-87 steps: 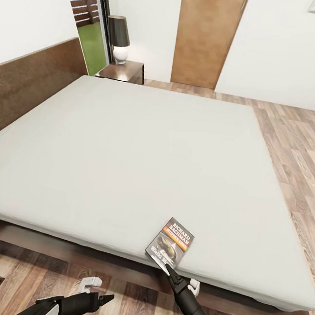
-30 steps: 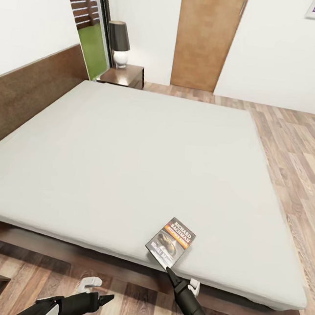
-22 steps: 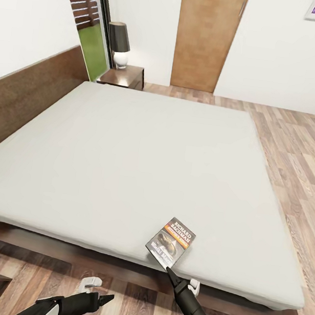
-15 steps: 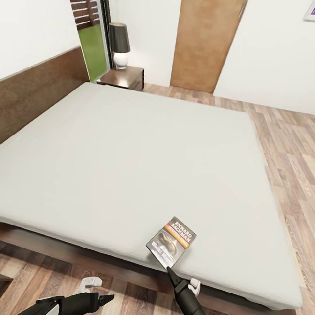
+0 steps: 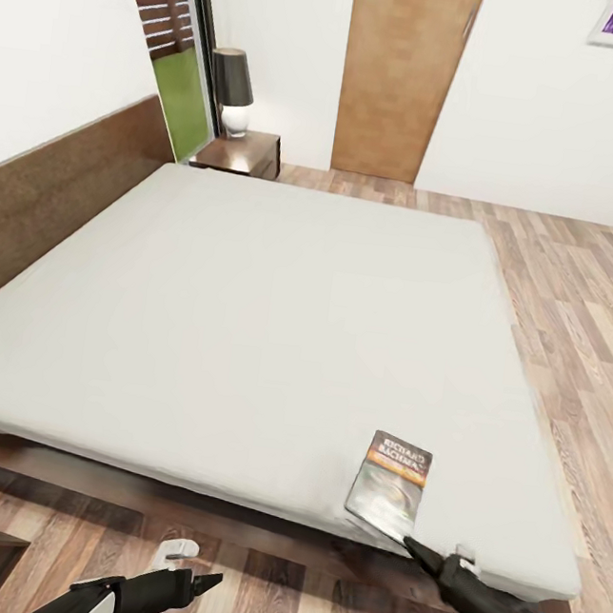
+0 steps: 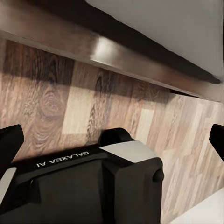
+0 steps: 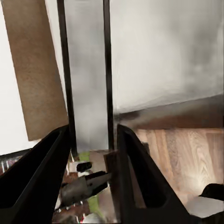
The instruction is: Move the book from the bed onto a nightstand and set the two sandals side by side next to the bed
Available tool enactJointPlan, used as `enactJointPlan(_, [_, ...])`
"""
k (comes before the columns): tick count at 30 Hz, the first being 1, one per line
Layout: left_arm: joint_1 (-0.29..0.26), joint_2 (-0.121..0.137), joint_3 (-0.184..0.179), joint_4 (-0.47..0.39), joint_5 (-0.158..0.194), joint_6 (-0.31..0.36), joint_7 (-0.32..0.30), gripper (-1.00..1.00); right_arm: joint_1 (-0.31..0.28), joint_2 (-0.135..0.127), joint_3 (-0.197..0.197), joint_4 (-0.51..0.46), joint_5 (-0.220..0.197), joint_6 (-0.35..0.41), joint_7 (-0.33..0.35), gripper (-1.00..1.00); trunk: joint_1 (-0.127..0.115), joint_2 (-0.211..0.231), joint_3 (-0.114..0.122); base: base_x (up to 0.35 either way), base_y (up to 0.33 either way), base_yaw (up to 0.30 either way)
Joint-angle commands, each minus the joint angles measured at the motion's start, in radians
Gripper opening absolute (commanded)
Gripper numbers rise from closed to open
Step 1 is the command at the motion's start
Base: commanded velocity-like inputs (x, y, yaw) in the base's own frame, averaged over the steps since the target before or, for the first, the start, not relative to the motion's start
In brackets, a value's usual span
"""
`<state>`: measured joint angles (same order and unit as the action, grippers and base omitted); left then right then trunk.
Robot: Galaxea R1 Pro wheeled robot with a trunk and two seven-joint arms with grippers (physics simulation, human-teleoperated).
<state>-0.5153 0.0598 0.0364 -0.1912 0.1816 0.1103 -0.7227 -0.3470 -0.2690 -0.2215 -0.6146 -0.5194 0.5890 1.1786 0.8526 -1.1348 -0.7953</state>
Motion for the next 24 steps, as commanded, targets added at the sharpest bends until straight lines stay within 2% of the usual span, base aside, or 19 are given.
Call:
enactJointPlan(1, [0.0,0.0,0.004,-0.001,0.006,0.011,-0.004,1.0,0.0,-0.053,-0.029,0.001,0.0,0.006,0.043,-1.0,-0.004,0.007,0.003,0.0,0.0,0.0])
enactJointPlan(2, [0.0,0.0,0.004,-0.001,0.006,0.011,-0.005,1.0,0.002,-0.091,-0.029,0.003,0.001,0.012,0.117,-1.0,-0.008,0.014,0.006,0.0,0.0,0.0])
enactJointPlan(3, [0.0,0.0,0.004,-0.001,0.006,0.01,-0.005,1.0,0.002,-0.108,-0.029,0.004,0.001,0.014,0.153,-1.0,-0.012,0.021,0.009,0.0,0.0,0.0])
enactJointPlan(4, [0.0,0.0,0.003,-0.001,0.006,0.01,-0.005,1.0,0.004,-0.144,-0.029,0.008,0.005,0.019,0.249,-1.0,-0.015,0.028,0.012,0.0,0.0,0.0])
enactJointPlan(6, [0.0,0.0,0.003,-0.001,0.006,0.011,-0.006,1.0,0.006,-0.17,-0.029,0.018,0.021,0.021,0.323,-1.0,-0.023,0.042,0.018,0.0,0.0,0.0])
enactJointPlan(7, [0.0,0.0,0.003,-0.001,0.006,0.011,-0.006,1.0,0.006,-0.179,-0.029,0.041,0.049,0.017,0.35,-1.0,-0.027,0.049,0.021,0.0,0.0,0.0])
enactJointPlan(8, [0.0,0.0,0.003,-0.001,0.006,0.011,-0.006,1.0,0.006,-0.181,-0.029,0.053,0.062,0.016,0.355,-1.0,-0.031,0.056,0.025,0.0,0.0,0.0])
enactJointPlan(9, [0.0,0.0,0.003,-0.001,0.006,0.011,-0.006,1.0,0.006,-0.183,-0.03,0.084,0.095,0.013,0.363,-1.0,-0.035,0.063,0.028,0.0,0.0,0.0])
enactJointPlan(10, [0.0,0.0,0.003,-0.001,0.006,0.011,-0.006,1.0,0.006,-0.185,-0.031,0.121,0.132,0.011,0.367,-1.0,-0.038,0.07,0.031,0.0,0.0,0.0])
enactJointPlan(11, [0.0,0.0,0.003,0.0,0.006,0.011,-0.006,1.0,0.006,-0.187,-0.033,0.184,0.198,0.001,0.372,-1.0,-0.042,0.077,0.034,0.0,0.0,0.0])
enactJointPlan(13, [0.0,0.0,0.003,0.001,0.006,0.01,-0.006,1.0,0.006,-0.188,-0.034,0.216,0.232,-0.031,0.373,-1.0,-0.05,0.091,0.04,0.0,0.0,0.0])
enactJointPlan(18, [0.0,0.0,0.003,0.001,0.006,0.01,-0.006,1.0,0.006,-0.188,-0.031,0.242,0.254,-0.138,0.369,-1.0,-0.069,0.126,0.056,0.0,0.0,0.0])
enactJointPlan(19, [0.0,0.0,0.003,0.001,0.006,0.01,-0.006,1.0,0.006,-0.187,-0.031,0.254,0.256,-0.175,0.366,-1.0,-0.073,0.133,0.059,0.0,0.0,0.0])
enactJointPlan(20, [0.0,0.0,0.003,0.001,0.006,0.01,-0.006,1.0,0.006,-0.187,-0.03,0.293,0.263,-0.258,0.362,-1.0,-0.077,0.14,0.062,0.0,0.0,0.0])
enactJointPlan(22, [0.0,0.0,0.003,0.001,0.006,0.009,-0.006,1.0,0.006,-0.187,-0.03,0.335,0.269,-0.348,0.361,-1.0,-0.084,0.154,0.068,0.0,0.0,0.0])
enactJointPlan(24, [0.0,-0.001,0.003,0.006,0.005,0.009,-0.006,1.0,0.006,-0.187,-0.03,0.357,0.272,-0.399,0.36,-1.0,-0.092,0.168,0.075,0.0,0.0,0.0])
